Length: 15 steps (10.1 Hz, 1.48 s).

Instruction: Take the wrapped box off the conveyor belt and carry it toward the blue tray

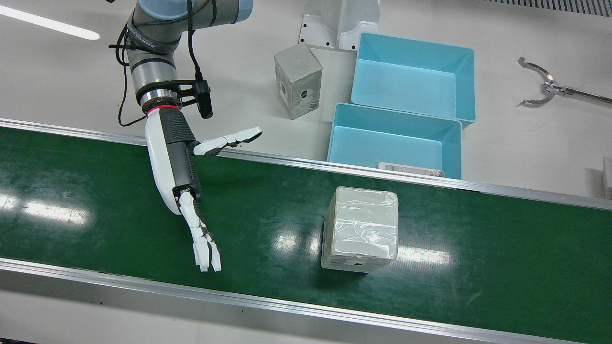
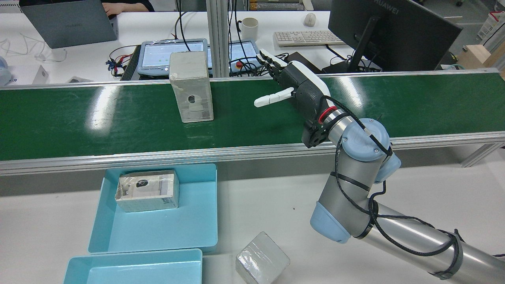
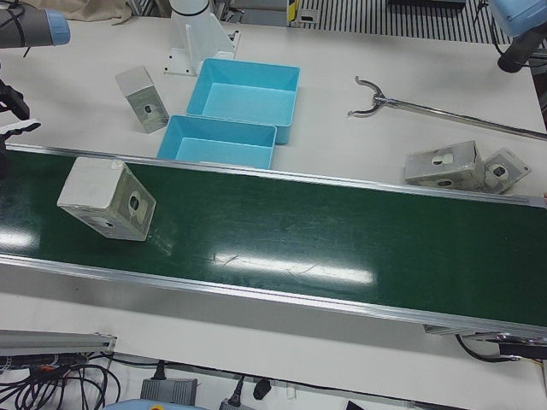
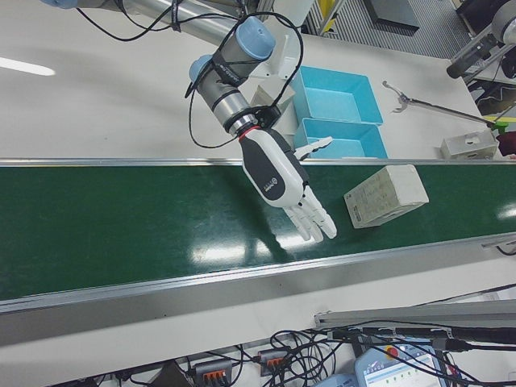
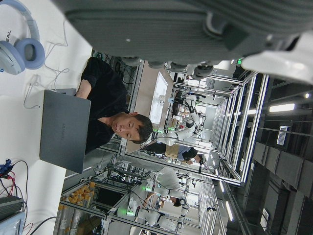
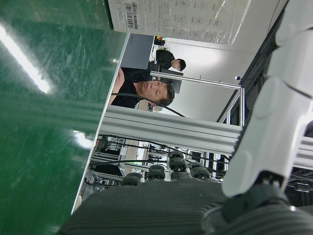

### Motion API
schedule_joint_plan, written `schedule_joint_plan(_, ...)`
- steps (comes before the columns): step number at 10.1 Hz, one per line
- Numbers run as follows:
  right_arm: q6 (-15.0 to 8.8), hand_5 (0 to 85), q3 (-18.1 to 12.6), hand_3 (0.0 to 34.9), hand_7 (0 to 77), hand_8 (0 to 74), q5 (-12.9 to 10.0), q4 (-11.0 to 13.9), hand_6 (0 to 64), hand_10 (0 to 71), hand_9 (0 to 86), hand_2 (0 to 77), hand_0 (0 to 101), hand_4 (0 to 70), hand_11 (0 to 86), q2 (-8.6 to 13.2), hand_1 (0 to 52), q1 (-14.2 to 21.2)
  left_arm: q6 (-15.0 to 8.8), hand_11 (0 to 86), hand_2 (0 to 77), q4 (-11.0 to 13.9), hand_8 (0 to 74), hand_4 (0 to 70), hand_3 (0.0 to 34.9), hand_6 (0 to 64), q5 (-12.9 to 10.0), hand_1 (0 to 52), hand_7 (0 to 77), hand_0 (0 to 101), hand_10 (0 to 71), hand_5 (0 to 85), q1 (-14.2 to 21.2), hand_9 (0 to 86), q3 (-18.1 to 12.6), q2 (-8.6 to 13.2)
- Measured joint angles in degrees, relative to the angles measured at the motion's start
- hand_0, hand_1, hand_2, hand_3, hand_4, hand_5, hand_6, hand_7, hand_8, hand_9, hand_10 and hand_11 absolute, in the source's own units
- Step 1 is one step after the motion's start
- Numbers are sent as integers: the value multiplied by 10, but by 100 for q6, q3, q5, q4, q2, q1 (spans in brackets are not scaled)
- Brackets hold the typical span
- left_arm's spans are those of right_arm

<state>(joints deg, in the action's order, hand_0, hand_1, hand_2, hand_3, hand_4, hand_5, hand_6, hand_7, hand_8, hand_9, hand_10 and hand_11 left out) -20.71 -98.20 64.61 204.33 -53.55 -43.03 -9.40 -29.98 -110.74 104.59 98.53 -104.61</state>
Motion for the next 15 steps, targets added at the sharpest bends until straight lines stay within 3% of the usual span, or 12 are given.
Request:
schedule_joint_plan(1, -2, 5, 119, 0, 0, 11, -21, -20, 0, 5, 16, 87, 455, 33, 16, 132, 125, 2, 0, 0, 5, 0, 0, 0, 0, 0, 0, 0, 0, 0, 0, 11, 0, 0, 0, 0)
schedule_joint_plan(4, -6, 5, 500, 0, 0, 5, -77, -268, 0, 5, 11, 98, 458, 60, 16, 459, 120, 11, 0, 0, 5, 0, 0, 0, 0, 0, 0, 0, 0, 0, 0, 11, 0, 0, 0, 0)
schedule_joint_plan(9, -10, 5, 768, 0, 0, 5, -231, -581, 0, 11, 11, 98, 458, 76, 33, 557, 125, 110, 0, 0, 11, 0, 0, 0, 0, 0, 0, 0, 0, 0, 0, 11, 0, 0, 0, 0)
schedule_joint_plan(15, 5, 22, 785, 0, 0, 5, -341, -669, 0, 11, 16, 131, 459, 98, 27, 564, 120, 245, 0, 0, 11, 0, 0, 0, 0, 0, 0, 0, 0, 0, 5, 11, 0, 0, 0, 0)
